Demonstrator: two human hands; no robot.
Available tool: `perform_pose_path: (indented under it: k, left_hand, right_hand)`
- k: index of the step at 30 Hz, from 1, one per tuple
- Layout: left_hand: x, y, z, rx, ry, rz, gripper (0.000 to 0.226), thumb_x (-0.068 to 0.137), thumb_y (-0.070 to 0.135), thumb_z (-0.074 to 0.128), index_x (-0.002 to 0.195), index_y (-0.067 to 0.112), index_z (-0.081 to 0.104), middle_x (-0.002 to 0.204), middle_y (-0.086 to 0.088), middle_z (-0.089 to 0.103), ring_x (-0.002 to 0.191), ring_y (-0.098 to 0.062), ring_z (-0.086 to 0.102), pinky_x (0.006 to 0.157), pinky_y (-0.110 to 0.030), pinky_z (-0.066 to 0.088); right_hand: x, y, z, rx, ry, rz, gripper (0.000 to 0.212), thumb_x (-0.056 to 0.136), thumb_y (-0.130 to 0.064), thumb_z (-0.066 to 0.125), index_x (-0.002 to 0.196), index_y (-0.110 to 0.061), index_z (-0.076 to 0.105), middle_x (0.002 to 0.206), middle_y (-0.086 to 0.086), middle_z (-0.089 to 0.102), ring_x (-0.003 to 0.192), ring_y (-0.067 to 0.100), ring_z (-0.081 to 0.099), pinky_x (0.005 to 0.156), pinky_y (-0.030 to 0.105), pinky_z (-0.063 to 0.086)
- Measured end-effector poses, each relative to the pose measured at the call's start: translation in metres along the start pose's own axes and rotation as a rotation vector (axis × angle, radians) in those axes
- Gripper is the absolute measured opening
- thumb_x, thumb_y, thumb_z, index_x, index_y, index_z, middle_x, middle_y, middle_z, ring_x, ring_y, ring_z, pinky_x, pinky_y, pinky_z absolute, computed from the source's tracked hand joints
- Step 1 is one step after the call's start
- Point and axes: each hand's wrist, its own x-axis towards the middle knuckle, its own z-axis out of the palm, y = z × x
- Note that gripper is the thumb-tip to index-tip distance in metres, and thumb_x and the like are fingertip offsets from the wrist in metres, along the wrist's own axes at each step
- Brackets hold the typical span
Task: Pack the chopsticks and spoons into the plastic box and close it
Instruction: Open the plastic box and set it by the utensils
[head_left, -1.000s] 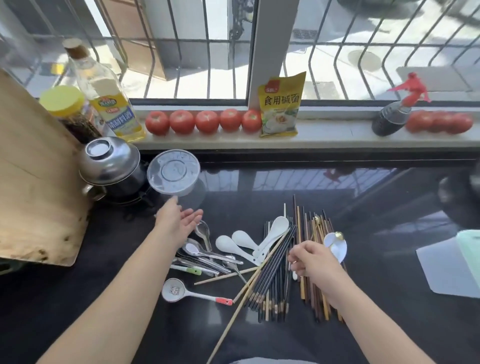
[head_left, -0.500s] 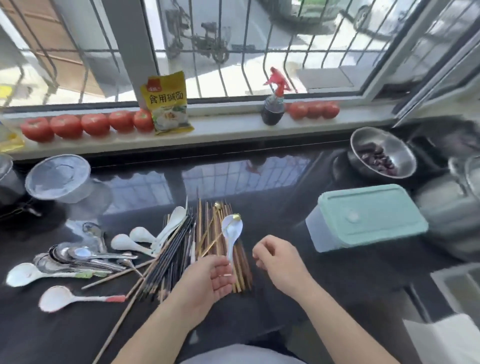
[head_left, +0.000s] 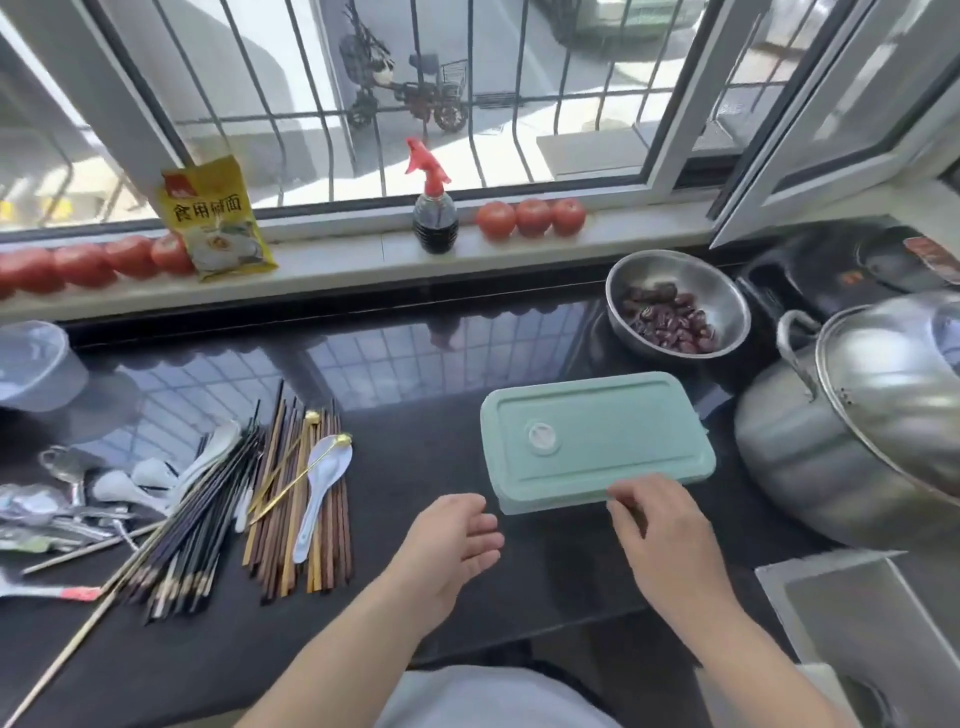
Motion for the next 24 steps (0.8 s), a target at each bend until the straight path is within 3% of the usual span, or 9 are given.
perform_pose_path:
  k: [3,5,7,10,17,21,24]
  left_hand:
    - [0.006,0.001,0.015,-0.005,0.057,0.056,0.023,0.106,0.017,0.054,0.128,0.011,0.056,0.115,-0.010,0.066,0.107,-0.026,0.067,0.086,-0.036,0.058]
    - [0.006,0.000,0.024,-0.026,0.076,0.109,0.024,0.104,0.011,0.055,0.128,0.009,0.057,0.114,-0.013,0.069,0.107,-0.030,0.068,0.085,-0.034,0.058]
    - [0.006,-0.002,0.033,-0.062,0.064,0.144,0.021,0.101,0.007,0.059,0.122,0.009,0.060,0.114,-0.016,0.074,0.109,-0.031,0.071,0.086,-0.033,0.060]
    - [0.009,-0.006,0.041,-0.126,0.064,0.155,0.018,0.100,0.003,0.061,0.118,0.006,0.060,0.110,-0.017,0.076,0.098,-0.027,0.071,0.088,-0.034,0.061]
    - [0.012,-0.012,0.033,-0.259,0.113,0.109,0.020,0.100,0.001,0.051,0.113,-0.002,0.066,0.097,-0.022,0.075,0.096,-0.034,0.070,0.082,-0.037,0.056]
    - [0.015,-0.022,0.019,-0.319,0.176,0.108,0.024,0.104,0.003,0.046,0.118,-0.005,0.064,0.115,-0.030,0.072,0.101,-0.038,0.070,0.084,-0.039,0.056]
    - [0.017,-0.025,0.010,-0.359,0.199,0.126,0.024,0.105,0.004,0.048,0.122,-0.004,0.063,0.115,-0.026,0.074,0.097,-0.033,0.070,0.085,-0.039,0.055]
  right_hand:
    - [0.018,0.005,0.016,-0.144,-0.053,-0.277,0.033,0.075,-0.013,0.084,0.105,-0.013,0.070,0.105,0.001,0.063,0.099,0.022,0.054,0.089,0.035,0.049]
    - [0.032,0.004,0.027,-0.167,-0.117,-0.358,0.039,0.071,-0.019,0.087,0.105,-0.017,0.069,0.105,0.000,0.060,0.096,0.023,0.053,0.082,0.038,0.050]
    - [0.042,0.005,0.036,-0.199,-0.145,-0.442,0.032,0.071,-0.019,0.086,0.096,-0.019,0.065,0.097,-0.002,0.058,0.088,0.022,0.051,0.073,0.037,0.047]
    - [0.049,0.010,0.042,-0.185,-0.148,-0.515,0.025,0.076,-0.016,0.081,0.084,-0.017,0.058,0.089,-0.003,0.057,0.081,0.022,0.046,0.069,0.037,0.044]
    - [0.047,0.015,0.047,-0.134,-0.131,-0.702,0.008,0.086,-0.017,0.071,0.086,-0.016,0.063,0.090,-0.002,0.060,0.082,0.023,0.052,0.071,0.036,0.045]
    - [0.037,0.007,0.055,-0.039,-0.106,-0.760,0.005,0.088,-0.017,0.066,0.086,-0.013,0.066,0.088,0.000,0.060,0.081,0.022,0.053,0.076,0.032,0.046]
    - [0.035,0.000,0.062,0.005,-0.070,-0.771,0.006,0.087,-0.014,0.066,0.082,-0.010,0.065,0.084,0.002,0.059,0.078,0.024,0.052,0.075,0.035,0.047]
